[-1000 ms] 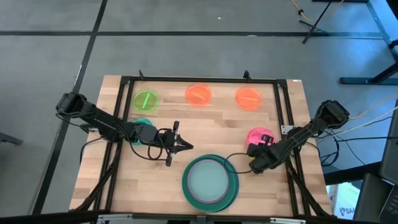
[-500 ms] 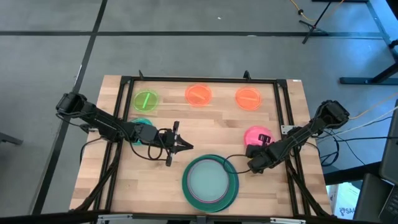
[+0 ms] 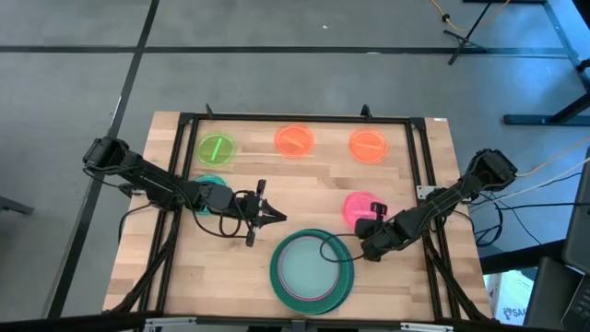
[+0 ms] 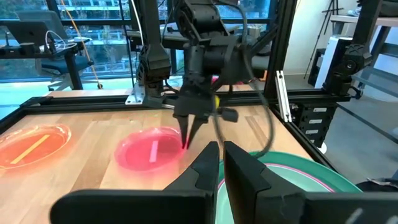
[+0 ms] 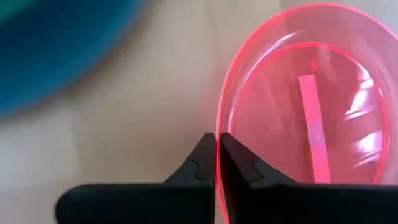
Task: Stack plastic plates
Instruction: Stack the light pink plate on top of the gray plate
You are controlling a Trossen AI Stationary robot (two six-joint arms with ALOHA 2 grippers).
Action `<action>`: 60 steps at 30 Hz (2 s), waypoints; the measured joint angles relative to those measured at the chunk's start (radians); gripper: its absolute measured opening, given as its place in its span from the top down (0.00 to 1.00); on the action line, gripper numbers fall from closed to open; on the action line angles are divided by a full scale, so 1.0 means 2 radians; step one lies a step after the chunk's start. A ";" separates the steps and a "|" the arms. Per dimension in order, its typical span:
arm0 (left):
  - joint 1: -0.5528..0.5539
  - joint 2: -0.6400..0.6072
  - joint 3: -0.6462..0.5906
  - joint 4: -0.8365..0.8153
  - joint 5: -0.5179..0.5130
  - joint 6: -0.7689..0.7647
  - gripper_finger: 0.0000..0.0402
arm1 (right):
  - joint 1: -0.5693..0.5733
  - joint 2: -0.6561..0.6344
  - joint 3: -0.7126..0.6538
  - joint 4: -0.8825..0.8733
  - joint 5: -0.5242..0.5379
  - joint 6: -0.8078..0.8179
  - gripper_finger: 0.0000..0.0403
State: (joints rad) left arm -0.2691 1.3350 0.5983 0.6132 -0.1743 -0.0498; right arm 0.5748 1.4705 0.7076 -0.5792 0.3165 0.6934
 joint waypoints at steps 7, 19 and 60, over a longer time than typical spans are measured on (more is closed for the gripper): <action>0.000 0.000 0.000 0.000 0.000 0.000 0.95 | 0.000 0.000 0.029 0.082 0.012 -0.073 1.00; 0.000 0.000 0.000 0.000 0.000 0.000 0.95 | 0.001 0.003 0.032 0.289 0.000 -0.184 1.00; 0.000 0.000 0.000 0.008 -0.004 0.018 0.95 | 0.027 0.141 0.033 0.460 -0.089 -0.184 0.65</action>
State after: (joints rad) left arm -0.2687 1.3354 0.5983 0.6292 -0.1828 -0.0136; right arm 0.6281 1.7521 0.7727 0.3405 0.1379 0.3246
